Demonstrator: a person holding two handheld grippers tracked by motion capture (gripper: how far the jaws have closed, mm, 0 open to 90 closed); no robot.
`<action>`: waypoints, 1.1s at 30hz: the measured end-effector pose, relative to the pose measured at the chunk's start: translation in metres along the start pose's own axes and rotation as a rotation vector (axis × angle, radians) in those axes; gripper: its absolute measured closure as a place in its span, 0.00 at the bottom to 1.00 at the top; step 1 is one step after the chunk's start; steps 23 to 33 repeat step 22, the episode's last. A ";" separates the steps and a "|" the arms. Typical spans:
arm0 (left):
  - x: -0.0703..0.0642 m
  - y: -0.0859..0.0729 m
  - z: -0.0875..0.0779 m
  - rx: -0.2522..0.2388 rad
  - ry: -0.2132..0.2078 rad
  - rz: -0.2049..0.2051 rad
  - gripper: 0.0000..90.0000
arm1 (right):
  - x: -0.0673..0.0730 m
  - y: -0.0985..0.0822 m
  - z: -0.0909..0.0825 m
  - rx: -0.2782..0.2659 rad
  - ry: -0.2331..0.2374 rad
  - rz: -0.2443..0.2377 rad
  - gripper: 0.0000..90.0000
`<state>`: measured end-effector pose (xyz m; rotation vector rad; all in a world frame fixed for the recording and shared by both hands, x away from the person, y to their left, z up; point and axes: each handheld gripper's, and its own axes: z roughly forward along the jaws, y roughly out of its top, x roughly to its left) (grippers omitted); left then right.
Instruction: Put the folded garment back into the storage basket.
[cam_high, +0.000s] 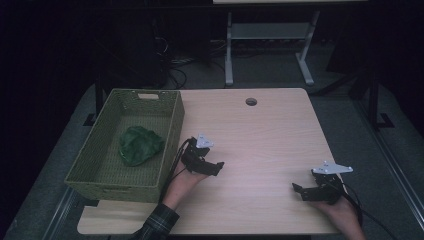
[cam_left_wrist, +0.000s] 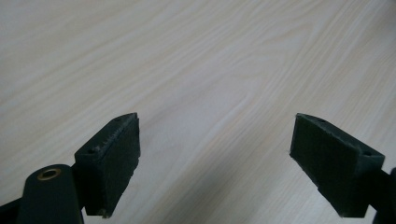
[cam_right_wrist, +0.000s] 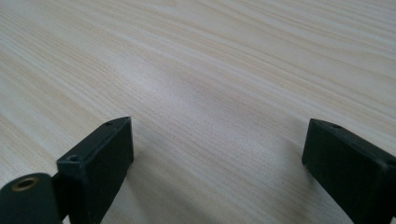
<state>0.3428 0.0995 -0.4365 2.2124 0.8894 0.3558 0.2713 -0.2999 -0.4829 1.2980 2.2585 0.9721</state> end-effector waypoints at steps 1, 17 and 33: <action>-0.001 -0.003 0.002 0.000 0.002 -0.005 0.17 | 0.000 0.000 0.000 0.000 0.000 0.000 0.09; -0.003 -0.034 0.023 0.000 0.005 0.023 0.14 | 0.000 0.000 0.000 0.000 0.000 0.002 0.09; -0.002 -0.036 0.023 -0.022 0.001 0.026 0.14 | 0.000 0.000 0.000 0.000 0.000 0.002 0.09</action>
